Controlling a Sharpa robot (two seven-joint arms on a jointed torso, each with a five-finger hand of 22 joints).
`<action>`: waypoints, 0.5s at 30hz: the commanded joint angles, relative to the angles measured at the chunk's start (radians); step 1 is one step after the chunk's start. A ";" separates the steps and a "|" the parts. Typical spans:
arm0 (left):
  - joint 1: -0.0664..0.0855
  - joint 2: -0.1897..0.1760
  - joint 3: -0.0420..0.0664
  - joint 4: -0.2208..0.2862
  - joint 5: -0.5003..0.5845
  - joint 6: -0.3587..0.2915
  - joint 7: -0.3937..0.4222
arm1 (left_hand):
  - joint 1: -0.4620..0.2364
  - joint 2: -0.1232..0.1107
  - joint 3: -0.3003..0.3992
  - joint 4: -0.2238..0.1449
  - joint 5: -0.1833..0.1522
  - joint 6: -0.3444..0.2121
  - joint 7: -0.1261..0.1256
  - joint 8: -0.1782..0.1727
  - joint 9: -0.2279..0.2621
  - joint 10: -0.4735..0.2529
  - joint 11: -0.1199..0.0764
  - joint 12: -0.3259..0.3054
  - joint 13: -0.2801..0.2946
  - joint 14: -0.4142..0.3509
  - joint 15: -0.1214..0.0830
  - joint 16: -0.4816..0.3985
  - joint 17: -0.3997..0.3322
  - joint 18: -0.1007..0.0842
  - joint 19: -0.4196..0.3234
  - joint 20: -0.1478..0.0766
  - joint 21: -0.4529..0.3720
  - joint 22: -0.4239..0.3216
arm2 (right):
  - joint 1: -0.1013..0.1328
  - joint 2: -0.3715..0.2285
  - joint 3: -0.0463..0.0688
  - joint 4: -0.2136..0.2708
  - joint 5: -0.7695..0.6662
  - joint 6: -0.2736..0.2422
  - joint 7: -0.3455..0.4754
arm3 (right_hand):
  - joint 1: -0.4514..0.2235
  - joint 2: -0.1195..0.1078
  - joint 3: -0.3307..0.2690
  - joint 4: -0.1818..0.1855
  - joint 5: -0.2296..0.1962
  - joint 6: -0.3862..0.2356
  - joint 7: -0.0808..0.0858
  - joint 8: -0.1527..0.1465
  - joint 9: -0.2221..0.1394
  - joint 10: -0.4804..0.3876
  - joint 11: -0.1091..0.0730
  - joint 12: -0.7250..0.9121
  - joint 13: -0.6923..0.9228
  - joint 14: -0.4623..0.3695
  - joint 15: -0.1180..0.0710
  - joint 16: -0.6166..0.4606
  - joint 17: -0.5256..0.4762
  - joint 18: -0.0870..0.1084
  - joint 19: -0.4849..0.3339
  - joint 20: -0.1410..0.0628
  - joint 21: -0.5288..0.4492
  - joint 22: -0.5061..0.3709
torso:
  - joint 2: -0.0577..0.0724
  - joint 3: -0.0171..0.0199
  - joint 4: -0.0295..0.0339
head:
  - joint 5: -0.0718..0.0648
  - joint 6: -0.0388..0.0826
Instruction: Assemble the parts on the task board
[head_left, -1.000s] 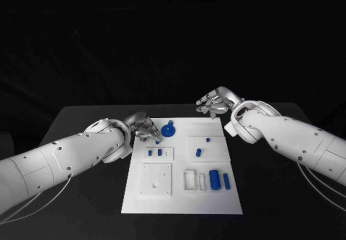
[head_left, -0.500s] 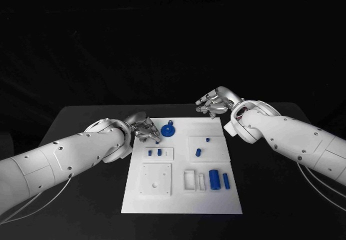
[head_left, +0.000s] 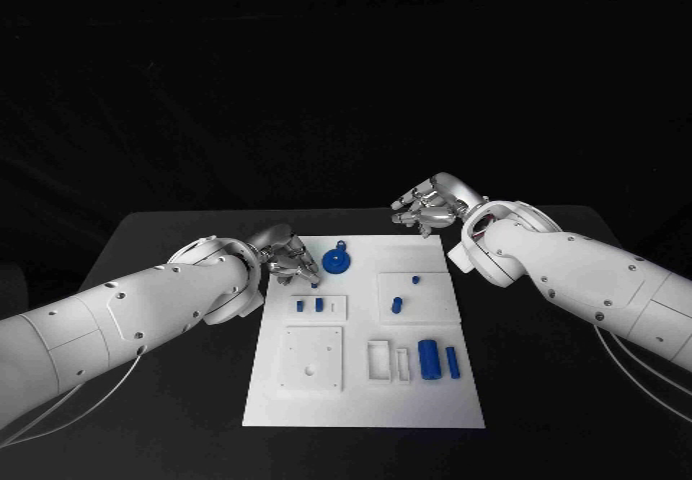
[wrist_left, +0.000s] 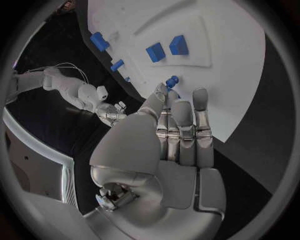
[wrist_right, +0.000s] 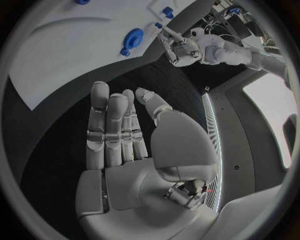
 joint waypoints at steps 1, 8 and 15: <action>-0.001 0.001 -0.001 -0.001 -0.009 0.025 -0.011 | 0.003 0.011 0.001 -0.006 0.005 0.004 0.002 0.000 0.000 -0.004 -0.001 0.003 -0.001 -0.001 -0.004 0.005 0.002 -0.009 -0.001 0.000 0.002 0.018 | 0.000 0.001 0.000 0.001 -0.007 0.005 0.006 | -0.001 0.003 -0.003 0.000 0.007 -0.002 0.000 0.003 0.001 -0.003 -0.002 -0.003 0.001 0.001 -0.009 0.004 -0.001 0.001 0.030 -0.009 -0.002 0.001 | 0.000 0.0001 0.0000 | 0.000 0.000; -0.001 -0.001 -0.001 0.000 -0.010 0.030 -0.013 | 0.002 0.012 0.004 -0.010 0.005 0.004 0.003 -0.001 0.000 -0.004 -0.001 0.002 -0.002 -0.001 -0.003 0.006 0.002 -0.008 -0.002 0.000 0.005 0.018 | 0.000 0.001 0.000 0.001 -0.007 0.005 0.006 | -0.001 0.002 -0.003 0.001 0.007 -0.003 0.001 0.003 0.001 -0.003 -0.002 -0.005 0.002 0.001 -0.009 0.004 -0.002 0.001 0.030 -0.009 -0.002 0.001 | 0.000 0.0003 0.0002 | -0.001 -0.001; -0.001 -0.001 -0.001 0.004 -0.005 0.037 -0.012 | -0.002 0.012 0.008 -0.013 0.004 0.004 0.003 -0.001 0.000 -0.003 -0.001 0.001 -0.001 -0.002 -0.003 0.007 0.003 -0.007 -0.005 0.001 0.011 0.018 | 0.000 0.001 0.000 0.000 -0.006 0.005 0.006 | -0.001 0.002 -0.003 0.001 0.007 -0.003 0.001 0.003 0.001 -0.003 -0.002 -0.005 0.002 0.001 -0.009 0.004 -0.002 0.001 0.030 -0.009 -0.002 0.001 | 0.000 0.0001 0.0000 | 0.000 -0.002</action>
